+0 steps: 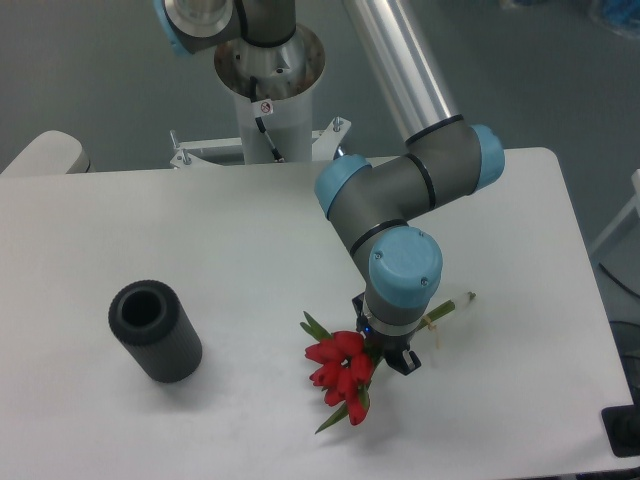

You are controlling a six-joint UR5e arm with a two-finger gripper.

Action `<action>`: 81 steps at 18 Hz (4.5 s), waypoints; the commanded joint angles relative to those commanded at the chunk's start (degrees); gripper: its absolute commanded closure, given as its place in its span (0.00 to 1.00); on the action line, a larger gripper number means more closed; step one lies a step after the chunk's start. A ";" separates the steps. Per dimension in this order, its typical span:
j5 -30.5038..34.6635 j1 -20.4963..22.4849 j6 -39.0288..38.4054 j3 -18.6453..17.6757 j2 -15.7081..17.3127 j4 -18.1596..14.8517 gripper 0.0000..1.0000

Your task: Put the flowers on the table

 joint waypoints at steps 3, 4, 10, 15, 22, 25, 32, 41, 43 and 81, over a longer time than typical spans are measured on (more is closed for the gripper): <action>0.00 0.00 0.00 -0.09 0.00 0.00 0.79; 0.09 -0.09 0.00 -0.09 0.09 0.00 0.79; 0.09 -0.09 -0.61 -0.35 0.88 -0.70 0.79; 0.18 -0.09 -1.49 -4.47 4.38 -2.72 0.80; 0.18 0.26 -11.40 -13.53 11.24 -2.29 0.80; 0.26 0.00 -14.15 -16.69 13.53 -2.29 0.80; 0.00 -0.53 -25.38 -24.34 20.56 -1.67 0.80; 0.26 -6.58 -41.82 -26.02 18.55 4.03 0.72; 0.35 -7.47 -42.98 -26.10 17.41 5.45 0.67; -0.97 0.18 0.17 -2.12 1.50 4.32 0.00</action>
